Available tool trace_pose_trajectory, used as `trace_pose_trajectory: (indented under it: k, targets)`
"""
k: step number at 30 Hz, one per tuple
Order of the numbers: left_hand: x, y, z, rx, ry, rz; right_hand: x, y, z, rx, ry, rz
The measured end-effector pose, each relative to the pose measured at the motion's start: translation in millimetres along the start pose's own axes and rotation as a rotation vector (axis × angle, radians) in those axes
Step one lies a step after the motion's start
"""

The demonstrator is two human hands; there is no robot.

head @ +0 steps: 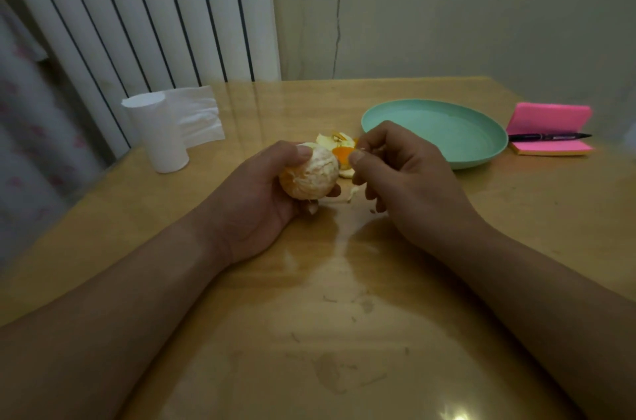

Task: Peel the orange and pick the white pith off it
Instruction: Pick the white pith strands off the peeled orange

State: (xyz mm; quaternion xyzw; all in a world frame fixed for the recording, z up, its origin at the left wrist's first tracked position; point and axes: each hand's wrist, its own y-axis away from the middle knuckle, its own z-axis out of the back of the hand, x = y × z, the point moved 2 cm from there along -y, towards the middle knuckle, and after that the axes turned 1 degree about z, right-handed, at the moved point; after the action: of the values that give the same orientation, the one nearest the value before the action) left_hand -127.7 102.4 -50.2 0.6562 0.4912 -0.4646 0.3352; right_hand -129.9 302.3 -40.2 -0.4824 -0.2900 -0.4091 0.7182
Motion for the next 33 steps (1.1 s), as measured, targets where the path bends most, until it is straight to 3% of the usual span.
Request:
trace_pose_trajectory:
  k: [6, 13, 17, 21, 24, 33]
  targets:
    - [-2, 1, 0, -0.079, 0.06, 0.008, -8, -2, -2, 0.055, 0.401, 0.035]
    - [-3, 2, -2, -0.13, 0.066, 0.018, 0, -6, 0, 0.053, 0.606, 0.124]
    - [-3, 2, -3, -0.144, 0.054, 0.025, -3, -4, -1, 0.101, 0.548, 0.035]
    - [-3, 2, -4, -0.16, 0.029, 0.011, 0, -4, -2, -0.011, 0.575, 0.178]
    - [-3, 2, -3, -0.17, 0.008, -0.015, 4, -1, -4, -0.027, 0.44, 0.167]
    - [0, 2, 0, -0.13, -0.035, -0.042, 10, 5, -12, 0.075, 0.323, 0.144]
